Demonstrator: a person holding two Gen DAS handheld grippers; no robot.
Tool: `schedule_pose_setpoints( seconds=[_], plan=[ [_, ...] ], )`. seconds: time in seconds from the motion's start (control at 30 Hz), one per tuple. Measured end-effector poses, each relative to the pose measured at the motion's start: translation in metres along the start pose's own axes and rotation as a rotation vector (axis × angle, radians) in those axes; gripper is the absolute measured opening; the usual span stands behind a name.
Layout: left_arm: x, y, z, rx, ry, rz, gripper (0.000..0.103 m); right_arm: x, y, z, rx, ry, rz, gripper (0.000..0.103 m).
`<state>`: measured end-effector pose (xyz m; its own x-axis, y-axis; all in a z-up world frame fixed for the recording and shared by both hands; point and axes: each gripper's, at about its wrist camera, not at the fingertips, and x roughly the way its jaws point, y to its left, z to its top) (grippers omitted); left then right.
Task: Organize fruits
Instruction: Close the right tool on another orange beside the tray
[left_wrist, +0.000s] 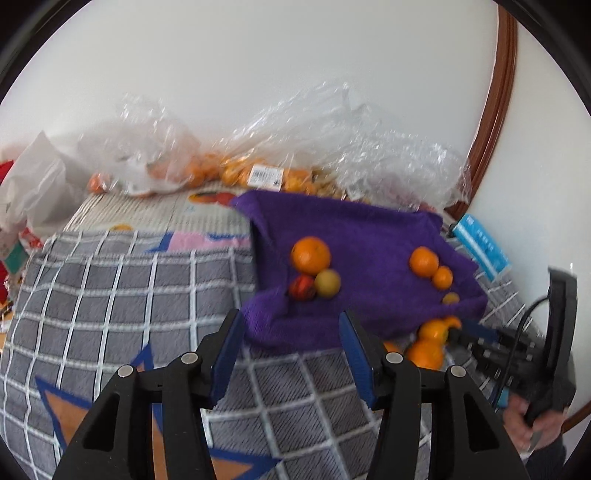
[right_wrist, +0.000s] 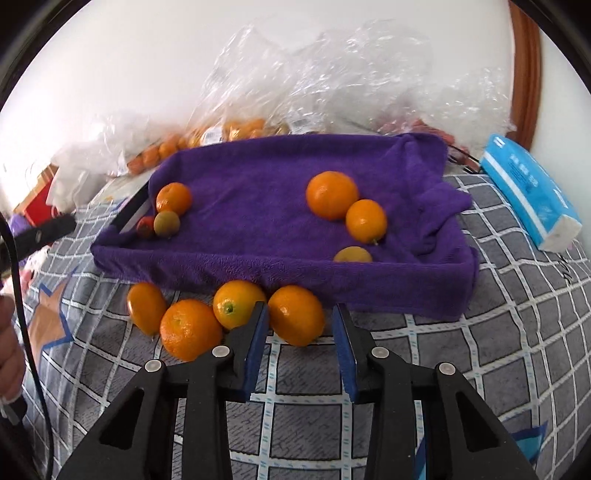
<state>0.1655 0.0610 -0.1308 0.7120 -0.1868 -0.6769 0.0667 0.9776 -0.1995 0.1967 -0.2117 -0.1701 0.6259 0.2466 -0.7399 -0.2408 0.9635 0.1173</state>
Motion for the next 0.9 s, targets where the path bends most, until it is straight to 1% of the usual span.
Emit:
schedule_pose_setpoints(
  seconds=[0.07,0.1,0.17,0.3,0.37,0.43,0.57,0.6,0.67,0.73,0.83,0.9],
  plan=[
    [0.004,0.004,-0.011,-0.011,0.038,0.011,0.051,0.001,0.0,0.001,-0.016,-0.004,0.004,0.036],
    [0.007,0.005,-0.017,-0.016,0.066,0.01,0.051,0.002,-0.001,0.002,-0.015,-0.001,0.013,0.036],
    [0.011,0.007,-0.028,-0.03,0.098,0.01,0.051,0.005,-0.005,0.002,-0.013,0.014,0.029,0.036],
    [0.018,0.004,-0.042,-0.028,0.141,0.034,0.051,0.008,-0.002,-0.001,-0.023,0.025,0.028,0.033],
    [0.016,0.001,-0.047,-0.005,0.13,0.057,0.051,0.001,0.0,-0.004,-0.04,0.012,0.002,0.033],
    [0.015,-0.002,-0.049,0.006,0.13,0.084,0.052,-0.011,-0.003,-0.01,-0.033,0.0,0.002,0.033],
    [0.013,-0.001,-0.051,0.001,0.13,0.105,0.059,-0.017,-0.009,-0.02,0.001,-0.007,0.007,0.033],
    [0.013,0.0,-0.051,-0.001,0.13,0.112,0.059,-0.014,-0.01,-0.023,0.01,0.001,-0.002,0.033],
    [0.012,0.001,-0.051,-0.003,0.129,0.11,0.059,-0.015,-0.01,-0.026,0.014,-0.009,-0.008,0.033],
    [0.012,0.003,-0.051,-0.011,0.127,0.108,0.059,-0.017,-0.009,-0.026,0.01,-0.019,-0.033,0.033],
    [0.012,0.001,-0.052,-0.011,0.129,0.097,0.067,-0.015,-0.009,-0.027,0.008,-0.008,-0.038,0.033],
    [0.013,0.0,-0.052,-0.005,0.131,0.098,0.069,-0.015,-0.007,-0.027,0.002,-0.01,-0.067,0.033]
  ],
)
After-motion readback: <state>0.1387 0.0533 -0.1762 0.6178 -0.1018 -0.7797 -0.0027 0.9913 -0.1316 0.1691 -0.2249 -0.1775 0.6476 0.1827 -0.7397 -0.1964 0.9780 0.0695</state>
